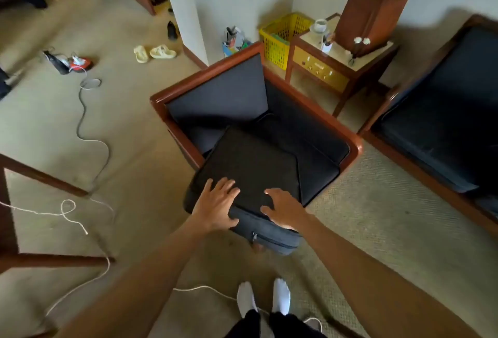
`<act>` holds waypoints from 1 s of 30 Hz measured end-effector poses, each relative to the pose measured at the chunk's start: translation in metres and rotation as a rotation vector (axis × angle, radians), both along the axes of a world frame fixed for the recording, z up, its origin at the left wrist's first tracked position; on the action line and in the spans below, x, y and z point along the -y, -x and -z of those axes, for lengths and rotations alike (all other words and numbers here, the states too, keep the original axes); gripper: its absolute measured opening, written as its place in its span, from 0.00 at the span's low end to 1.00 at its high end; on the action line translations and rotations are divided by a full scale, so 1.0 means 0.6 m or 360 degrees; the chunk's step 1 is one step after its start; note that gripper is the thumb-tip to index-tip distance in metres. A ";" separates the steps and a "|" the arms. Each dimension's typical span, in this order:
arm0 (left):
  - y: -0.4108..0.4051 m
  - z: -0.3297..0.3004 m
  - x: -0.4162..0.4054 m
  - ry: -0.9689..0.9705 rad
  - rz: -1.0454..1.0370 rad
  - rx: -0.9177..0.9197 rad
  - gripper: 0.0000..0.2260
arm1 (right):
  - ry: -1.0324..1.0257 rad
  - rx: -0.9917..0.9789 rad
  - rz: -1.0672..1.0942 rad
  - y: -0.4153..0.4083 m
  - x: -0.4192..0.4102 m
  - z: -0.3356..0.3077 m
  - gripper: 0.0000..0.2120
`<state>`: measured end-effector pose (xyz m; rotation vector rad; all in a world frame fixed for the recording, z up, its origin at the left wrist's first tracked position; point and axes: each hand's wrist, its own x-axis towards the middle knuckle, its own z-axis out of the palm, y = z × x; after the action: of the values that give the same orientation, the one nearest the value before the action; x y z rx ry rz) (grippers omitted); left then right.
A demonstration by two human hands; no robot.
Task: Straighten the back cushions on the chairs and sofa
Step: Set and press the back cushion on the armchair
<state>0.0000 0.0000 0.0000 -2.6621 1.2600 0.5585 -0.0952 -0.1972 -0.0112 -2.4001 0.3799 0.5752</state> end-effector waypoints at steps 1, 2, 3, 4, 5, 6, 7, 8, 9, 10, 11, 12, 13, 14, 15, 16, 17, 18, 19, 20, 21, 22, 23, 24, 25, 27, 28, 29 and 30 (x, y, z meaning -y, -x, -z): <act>0.003 0.012 -0.003 -0.0065 0.0077 0.0033 0.39 | 0.0015 -0.0023 -0.0013 0.008 -0.009 0.011 0.32; 0.001 0.019 -0.006 -0.0092 0.0139 0.0086 0.41 | 0.0055 -0.0026 -0.0027 0.011 -0.016 0.020 0.34; 0.004 0.033 -0.014 -0.0142 0.0207 0.0131 0.42 | 0.0101 -0.0036 -0.0049 0.022 -0.026 0.034 0.36; 0.010 0.044 -0.021 -0.0194 0.0277 0.0198 0.44 | 0.0152 -0.0053 -0.0076 0.033 -0.038 0.048 0.38; 0.014 0.060 -0.026 -0.0203 0.0338 0.0241 0.44 | 0.0208 -0.0045 -0.0087 0.042 -0.049 0.065 0.40; 0.016 0.072 -0.031 -0.0210 0.0390 0.0299 0.44 | 0.0270 -0.0016 -0.0097 0.050 -0.058 0.077 0.42; 0.019 0.085 -0.034 -0.0207 0.0431 0.0366 0.44 | 0.0329 0.0007 -0.0098 0.058 -0.065 0.093 0.44; 0.021 0.101 -0.037 -0.0141 0.0468 0.0454 0.43 | 0.0392 0.0039 -0.0082 0.064 -0.071 0.109 0.45; 0.023 0.113 -0.039 -0.0108 0.0468 0.0487 0.43 | 0.0445 0.0073 -0.0066 0.070 -0.078 0.122 0.47; 0.025 0.125 -0.041 -0.0091 0.0442 0.0508 0.43 | 0.0499 0.0098 -0.0048 0.075 -0.084 0.134 0.50; 0.028 0.130 -0.041 -0.0103 0.0416 0.0532 0.44 | 0.0543 0.0102 -0.0020 0.081 -0.090 0.144 0.53; 0.029 0.136 -0.042 -0.0114 0.0405 0.0558 0.45 | 0.0574 0.0115 0.0009 0.085 -0.095 0.155 0.56; 0.026 0.139 -0.041 -0.0149 0.0386 0.0580 0.46 | 0.0600 0.0121 0.0036 0.088 -0.101 0.164 0.59; 0.022 0.143 -0.041 -0.0154 0.0373 0.0611 0.48 | 0.0619 0.0132 0.0055 0.091 -0.106 0.173 0.61; 0.015 0.144 -0.039 -0.0156 0.0356 0.0624 0.50 | 0.0630 0.0146 0.0066 0.093 -0.109 0.177 0.63; 0.007 0.145 -0.036 -0.0115 0.0350 0.0642 0.51 | 0.0643 0.0180 0.0083 0.095 -0.111 0.182 0.63; -0.002 0.145 -0.033 -0.0112 0.0352 0.0626 0.52 | 0.0658 0.0204 0.0096 0.098 -0.112 0.184 0.63; -0.011 0.143 -0.031 -0.0117 0.0367 0.0591 0.52 | 0.0663 0.0226 0.0102 0.100 -0.111 0.185 0.62; -0.018 0.137 -0.028 -0.0129 0.0373 0.0538 0.52 | 0.0675 0.0245 0.0099 0.101 -0.109 0.185 0.61; -0.026 0.131 -0.023 -0.0128 0.0374 0.0489 0.53 | 0.0699 0.0275 0.0097 0.101 -0.106 0.182 0.59; -0.033 0.123 -0.017 -0.0128 0.0368 0.0445 0.53 | 0.0737 0.0304 0.0103 0.098 -0.100 0.178 0.57; -0.042 0.112 -0.008 -0.0110 0.0364 0.0417 0.53 | 0.0783 0.0333 0.0116 0.089 -0.091 0.170 0.56; -0.051 0.098 0.003 -0.0084 0.0357 0.0404 0.53 | 0.0821 0.0345 0.0131 0.076 -0.078 0.157 0.56; -0.060 0.083 0.015 -0.0047 0.0350 0.0401 0.52 | 0.0855 0.0347 0.0147 0.059 -0.064 0.141 0.57; -0.071 0.066 0.029 -0.0014 0.0342 0.0395 0.50 | 0.0890 0.0335 0.0162 0.041 -0.049 0.124 0.59; -0.094 0.030 0.058 0.0007 0.0327 0.0381 0.47 | 0.0953 0.0290 0.0160 0.003 -0.015 0.089 0.60; -0.105 0.012 0.072 -0.0006 0.0311 0.0371 0.46 | 0.0981 0.0269 0.0142 -0.015 0.002 0.070 0.60; -0.116 -0.002 0.084 -0.0016 0.0291 0.0367 0.45 | 0.0996 0.0250 0.0111 -0.032 0.019 0.054 0.60; -0.128 -0.014 0.096 -0.0018 0.0272 0.0369 0.45 | 0.0997 0.0237 0.0069 -0.049 0.036 0.038 0.59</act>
<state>0.0767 -0.0577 0.0085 -2.4895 1.3894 0.2248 -0.0657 -0.2190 -0.0342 -2.9967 0.6153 0.2746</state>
